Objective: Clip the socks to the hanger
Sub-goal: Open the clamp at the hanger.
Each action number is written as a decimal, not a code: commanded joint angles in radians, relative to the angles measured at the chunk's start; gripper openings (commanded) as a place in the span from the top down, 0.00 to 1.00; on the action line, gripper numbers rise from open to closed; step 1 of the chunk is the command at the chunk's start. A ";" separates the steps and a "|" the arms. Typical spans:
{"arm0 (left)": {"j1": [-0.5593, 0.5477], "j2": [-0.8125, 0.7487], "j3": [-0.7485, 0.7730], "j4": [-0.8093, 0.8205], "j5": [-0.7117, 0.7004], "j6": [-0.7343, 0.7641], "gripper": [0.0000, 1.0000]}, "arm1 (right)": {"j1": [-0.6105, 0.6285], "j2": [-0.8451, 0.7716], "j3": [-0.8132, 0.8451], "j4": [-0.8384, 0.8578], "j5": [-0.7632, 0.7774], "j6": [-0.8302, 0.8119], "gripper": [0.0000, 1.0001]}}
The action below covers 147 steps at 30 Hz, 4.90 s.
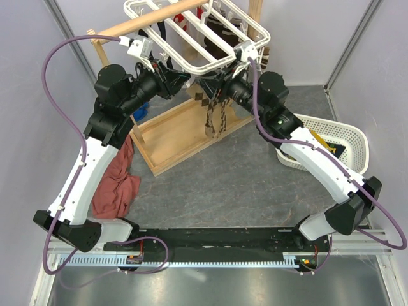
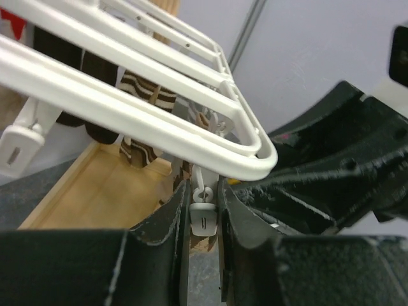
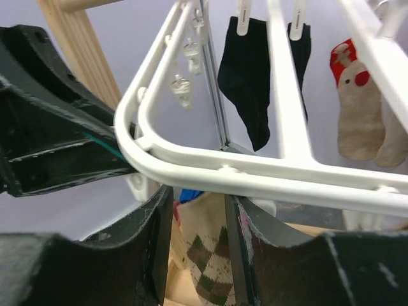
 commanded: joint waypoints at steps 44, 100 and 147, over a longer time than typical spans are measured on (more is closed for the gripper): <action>0.007 0.095 0.076 0.397 0.572 -0.094 0.98 | -0.217 0.002 -0.043 0.483 -0.744 0.427 0.47; -0.269 -0.069 0.051 -0.020 -0.407 0.084 0.23 | -0.067 -0.113 -0.086 0.052 -0.261 -0.176 1.00; -0.346 0.029 0.109 -0.098 -0.599 -0.032 0.53 | 0.023 -0.137 -0.114 0.000 -0.069 -0.334 1.00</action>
